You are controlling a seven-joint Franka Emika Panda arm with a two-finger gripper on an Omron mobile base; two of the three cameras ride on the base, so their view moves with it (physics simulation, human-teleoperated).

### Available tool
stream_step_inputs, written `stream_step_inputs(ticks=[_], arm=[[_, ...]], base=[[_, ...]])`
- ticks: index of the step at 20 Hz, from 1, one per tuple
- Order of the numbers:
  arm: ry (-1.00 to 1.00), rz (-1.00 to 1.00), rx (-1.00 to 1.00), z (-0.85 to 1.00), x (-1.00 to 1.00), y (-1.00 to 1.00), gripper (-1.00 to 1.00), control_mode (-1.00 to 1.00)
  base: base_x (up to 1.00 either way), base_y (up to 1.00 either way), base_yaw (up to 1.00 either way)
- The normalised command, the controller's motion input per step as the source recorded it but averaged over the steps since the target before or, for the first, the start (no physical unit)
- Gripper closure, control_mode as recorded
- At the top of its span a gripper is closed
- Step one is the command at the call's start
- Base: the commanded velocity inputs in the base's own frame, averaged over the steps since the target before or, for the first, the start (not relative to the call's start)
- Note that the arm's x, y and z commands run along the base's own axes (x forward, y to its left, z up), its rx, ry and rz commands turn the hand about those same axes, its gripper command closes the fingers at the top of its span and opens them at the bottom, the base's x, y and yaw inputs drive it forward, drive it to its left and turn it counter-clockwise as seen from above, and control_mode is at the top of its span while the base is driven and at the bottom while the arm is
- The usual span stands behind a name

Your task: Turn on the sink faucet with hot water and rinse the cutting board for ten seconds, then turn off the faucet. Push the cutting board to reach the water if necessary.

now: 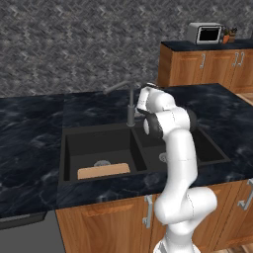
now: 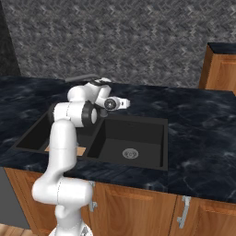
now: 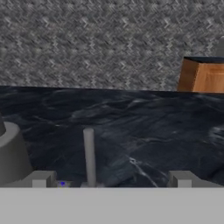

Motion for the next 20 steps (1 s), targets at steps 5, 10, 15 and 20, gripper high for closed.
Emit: stream_step_inputs(ticks=[5,10,15,20], arm=[[0.0,-0.04,0.0,0.0,0.13,0.11,-1.0,-1.0],[0.0,-0.02,0.0,0.0,0.1,0.03,-1.0,-1.0],[0.0,0.0,0.0,0.0,0.06,0.0,-1.0,-1.0],[0.0,0.0,0.0,0.0,0.15,0.0,-1.0,-1.0]], base=[[0.0,0.0,0.0],[0.0,0.0,0.0],[0.0,0.0,0.0],[0.0,0.0,0.0]])
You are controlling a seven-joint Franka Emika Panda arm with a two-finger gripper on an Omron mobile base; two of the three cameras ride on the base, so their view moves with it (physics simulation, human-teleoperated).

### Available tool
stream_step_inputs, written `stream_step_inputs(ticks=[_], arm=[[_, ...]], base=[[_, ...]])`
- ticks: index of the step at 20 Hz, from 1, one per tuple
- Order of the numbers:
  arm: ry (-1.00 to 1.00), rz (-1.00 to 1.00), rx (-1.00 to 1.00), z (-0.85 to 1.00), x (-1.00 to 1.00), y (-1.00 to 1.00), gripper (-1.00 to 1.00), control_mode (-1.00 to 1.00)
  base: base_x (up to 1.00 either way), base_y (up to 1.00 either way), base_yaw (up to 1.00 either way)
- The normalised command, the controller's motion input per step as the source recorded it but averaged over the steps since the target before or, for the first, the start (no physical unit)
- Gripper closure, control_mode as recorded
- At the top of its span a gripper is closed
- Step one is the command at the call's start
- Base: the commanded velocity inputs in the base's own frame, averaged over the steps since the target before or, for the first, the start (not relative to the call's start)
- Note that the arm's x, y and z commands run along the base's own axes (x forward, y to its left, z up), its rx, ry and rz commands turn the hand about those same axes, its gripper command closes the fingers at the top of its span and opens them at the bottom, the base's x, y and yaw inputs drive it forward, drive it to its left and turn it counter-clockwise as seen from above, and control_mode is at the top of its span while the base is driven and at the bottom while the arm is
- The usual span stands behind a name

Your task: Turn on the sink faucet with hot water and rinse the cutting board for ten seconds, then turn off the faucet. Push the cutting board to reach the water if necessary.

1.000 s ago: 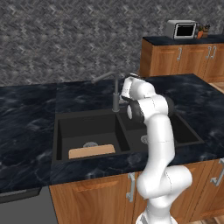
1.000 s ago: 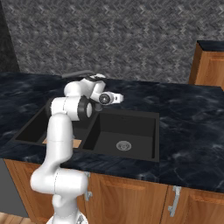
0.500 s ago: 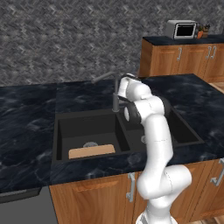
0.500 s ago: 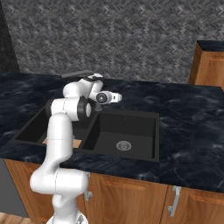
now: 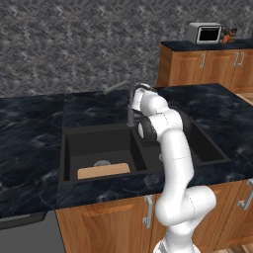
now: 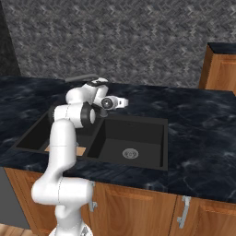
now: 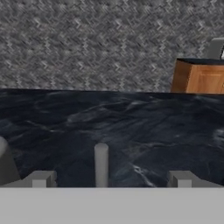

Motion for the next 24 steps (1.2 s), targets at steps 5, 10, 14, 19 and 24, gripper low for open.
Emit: stream_step_inputs(ticks=[5,10,14,19,24], arm=[[0.0,0.0,0.0,-0.01,0.09,0.0,-1.0,-1.0],[0.0,0.0,0.0,0.0,0.04,0.0,-1.0,-1.0],[0.0,0.0,0.0,0.0,0.03,0.0,-1.0,-1.0],[0.0,0.0,0.0,0.0,0.05,0.0,-1.0,-1.0],[0.0,0.0,0.0,0.0,0.01,0.0,-1.0,-1.0]], base=[[0.0,0.0,0.0],[0.0,0.0,0.0],[0.0,0.0,0.0],[0.0,0.0,0.0],[0.0,0.0,0.0]])
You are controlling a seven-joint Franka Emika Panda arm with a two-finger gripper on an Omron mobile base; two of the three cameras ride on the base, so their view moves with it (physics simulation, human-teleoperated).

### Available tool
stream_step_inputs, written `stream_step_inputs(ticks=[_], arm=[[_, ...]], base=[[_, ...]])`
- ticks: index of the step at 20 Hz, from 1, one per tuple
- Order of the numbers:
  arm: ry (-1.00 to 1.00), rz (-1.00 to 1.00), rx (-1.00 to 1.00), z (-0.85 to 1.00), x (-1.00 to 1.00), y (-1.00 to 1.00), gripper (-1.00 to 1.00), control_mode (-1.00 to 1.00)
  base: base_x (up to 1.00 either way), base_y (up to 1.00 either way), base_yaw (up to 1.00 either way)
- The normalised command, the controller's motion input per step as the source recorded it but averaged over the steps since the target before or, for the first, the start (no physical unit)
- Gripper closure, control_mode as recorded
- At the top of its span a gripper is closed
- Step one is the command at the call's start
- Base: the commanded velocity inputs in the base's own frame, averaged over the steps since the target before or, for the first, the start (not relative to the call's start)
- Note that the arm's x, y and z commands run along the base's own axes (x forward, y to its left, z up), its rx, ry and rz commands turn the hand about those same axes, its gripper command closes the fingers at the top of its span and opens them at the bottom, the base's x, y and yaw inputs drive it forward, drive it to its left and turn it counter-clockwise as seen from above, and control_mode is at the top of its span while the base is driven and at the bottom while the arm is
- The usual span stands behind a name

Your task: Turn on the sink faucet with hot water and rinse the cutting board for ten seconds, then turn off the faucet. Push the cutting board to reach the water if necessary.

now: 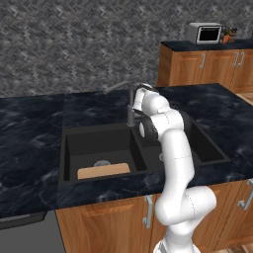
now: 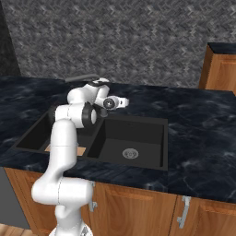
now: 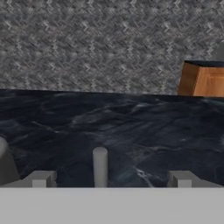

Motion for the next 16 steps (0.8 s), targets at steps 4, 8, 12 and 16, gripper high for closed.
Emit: stream_step_inputs(ticks=[4,8,12,16], arm=[[0.0,0.0,0.0,0.0,0.0,0.0,-1.0,-1.0],[0.0,0.0,0.0,0.0,0.04,0.0,-1.0,-1.0],[0.0,0.0,0.0,0.0,0.07,0.0,-1.0,-1.0],[0.0,0.0,0.0,0.0,0.02,0.0,-1.0,-1.0]], base=[[0.0,0.0,0.0],[0.0,0.0,0.0],[0.0,0.0,0.0],[0.0,0.0,0.0]])
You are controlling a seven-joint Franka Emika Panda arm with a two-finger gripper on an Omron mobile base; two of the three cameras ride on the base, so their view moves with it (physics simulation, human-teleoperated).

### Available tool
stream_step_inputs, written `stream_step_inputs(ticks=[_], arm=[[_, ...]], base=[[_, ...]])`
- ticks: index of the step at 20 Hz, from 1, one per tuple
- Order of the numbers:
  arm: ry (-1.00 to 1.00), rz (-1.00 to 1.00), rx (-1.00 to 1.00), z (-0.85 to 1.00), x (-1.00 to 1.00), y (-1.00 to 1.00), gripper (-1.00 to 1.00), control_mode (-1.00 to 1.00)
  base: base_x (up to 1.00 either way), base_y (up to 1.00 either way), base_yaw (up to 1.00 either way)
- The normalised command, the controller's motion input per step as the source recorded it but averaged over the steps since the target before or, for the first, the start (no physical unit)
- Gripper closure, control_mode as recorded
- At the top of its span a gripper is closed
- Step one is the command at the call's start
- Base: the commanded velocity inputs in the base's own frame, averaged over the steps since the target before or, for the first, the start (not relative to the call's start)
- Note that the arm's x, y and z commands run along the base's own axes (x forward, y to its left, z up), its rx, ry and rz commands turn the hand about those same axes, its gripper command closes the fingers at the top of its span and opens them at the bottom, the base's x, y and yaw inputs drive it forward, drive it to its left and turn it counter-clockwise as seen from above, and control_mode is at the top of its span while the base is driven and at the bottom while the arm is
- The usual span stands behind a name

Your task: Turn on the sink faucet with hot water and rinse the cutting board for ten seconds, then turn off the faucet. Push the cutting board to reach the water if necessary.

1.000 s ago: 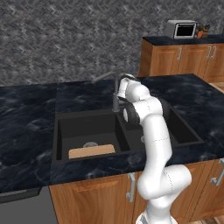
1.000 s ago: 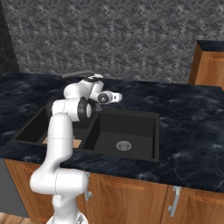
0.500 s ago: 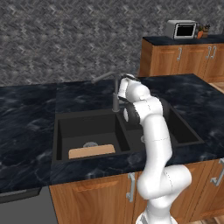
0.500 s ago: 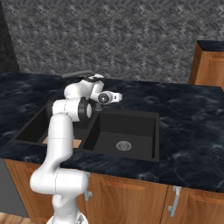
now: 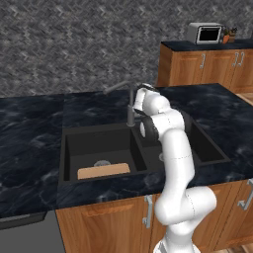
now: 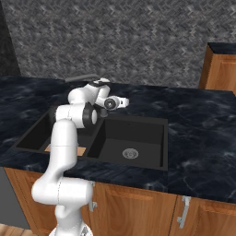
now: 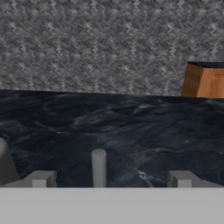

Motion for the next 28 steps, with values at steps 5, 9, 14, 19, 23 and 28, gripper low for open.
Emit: stream_step_inputs(ticks=[5,9,14,19,23,28], arm=[[0.0,0.0,0.0,0.0,0.01,0.0,-1.0,-1.0],[0.0,0.0,0.0,0.0,0.05,0.0,-1.0,-1.0],[0.0,0.0,0.0,0.0,0.03,0.0,-1.0,-1.0],[0.0,0.0,0.0,0.0,0.0,0.0,-1.0,-1.0],[0.0,0.0,0.0,0.0,0.0,0.0,-1.0,-1.0],[0.0,0.0,0.0,0.0,0.0,0.0,1.0,-1.0]], base=[[0.0,0.0,0.0],[0.0,0.0,0.0],[0.0,0.0,0.0],[0.0,0.0,0.0],[0.0,0.0,0.0],[0.0,0.0,0.0]])
